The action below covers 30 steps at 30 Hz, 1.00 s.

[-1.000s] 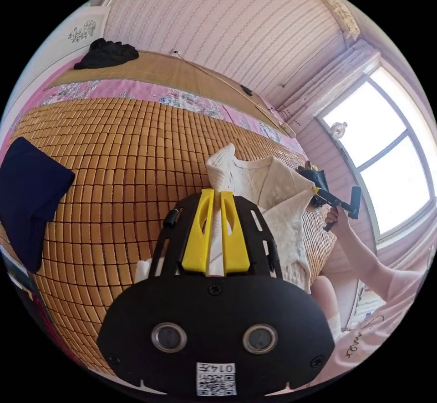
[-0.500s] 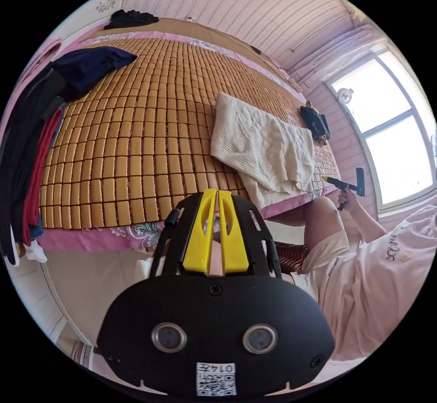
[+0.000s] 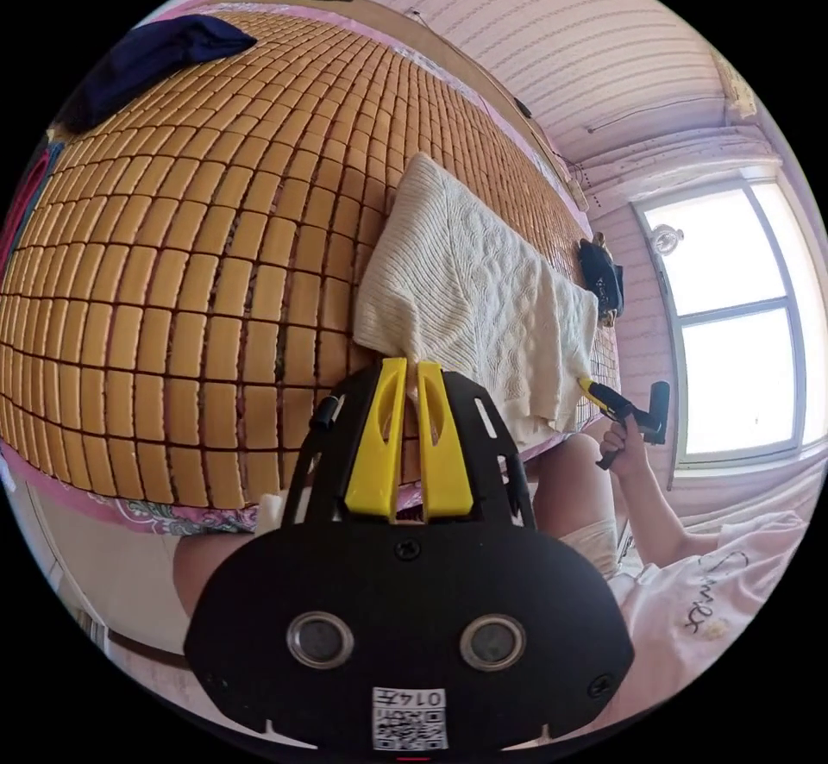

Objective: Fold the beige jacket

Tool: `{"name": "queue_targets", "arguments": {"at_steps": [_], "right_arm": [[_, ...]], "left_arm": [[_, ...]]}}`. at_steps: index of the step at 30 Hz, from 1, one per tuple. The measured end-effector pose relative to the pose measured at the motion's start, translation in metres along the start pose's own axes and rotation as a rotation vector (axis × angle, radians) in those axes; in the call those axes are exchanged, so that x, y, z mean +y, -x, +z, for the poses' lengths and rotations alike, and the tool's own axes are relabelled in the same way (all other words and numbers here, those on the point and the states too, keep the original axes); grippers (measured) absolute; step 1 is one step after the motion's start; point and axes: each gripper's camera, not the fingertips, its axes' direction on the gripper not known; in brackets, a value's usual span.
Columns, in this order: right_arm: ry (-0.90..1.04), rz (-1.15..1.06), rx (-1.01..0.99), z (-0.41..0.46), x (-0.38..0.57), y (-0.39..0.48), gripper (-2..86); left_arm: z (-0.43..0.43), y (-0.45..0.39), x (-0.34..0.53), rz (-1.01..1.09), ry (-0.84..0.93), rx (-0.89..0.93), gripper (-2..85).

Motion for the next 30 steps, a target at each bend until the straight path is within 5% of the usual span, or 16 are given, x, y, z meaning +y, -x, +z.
{"name": "queue_targets", "arguments": {"at_steps": [10,16,19,24,27,30], "right_arm": [[0.053,-0.06,0.09,0.026,0.007,0.015,-0.3],[0.027,-0.148,0.259,0.013,0.013,0.049,-0.1],[-0.014,-0.392,0.369,0.014,0.012,0.104,-0.2],[0.111,-0.841,0.32,0.098,-0.015,0.24,-0.6],[0.13,-1.018,0.492,0.155,-0.028,0.294,-0.9],[0.397,-1.065,0.559,0.22,-0.043,0.305,-1.0]], "left_arm": [[0.031,-0.006,0.033,0.059,0.137,-0.088,2.1],[0.018,-0.045,0.06,0.138,0.057,-0.344,4.8],[0.018,-0.089,0.079,0.287,-0.015,-0.382,2.9],[0.109,-0.185,0.099,0.515,0.024,-0.163,-0.5],[0.159,-0.222,0.111,0.605,0.026,-0.182,-0.9],[0.209,-0.229,0.125,0.654,0.135,-0.304,-1.0]]}}
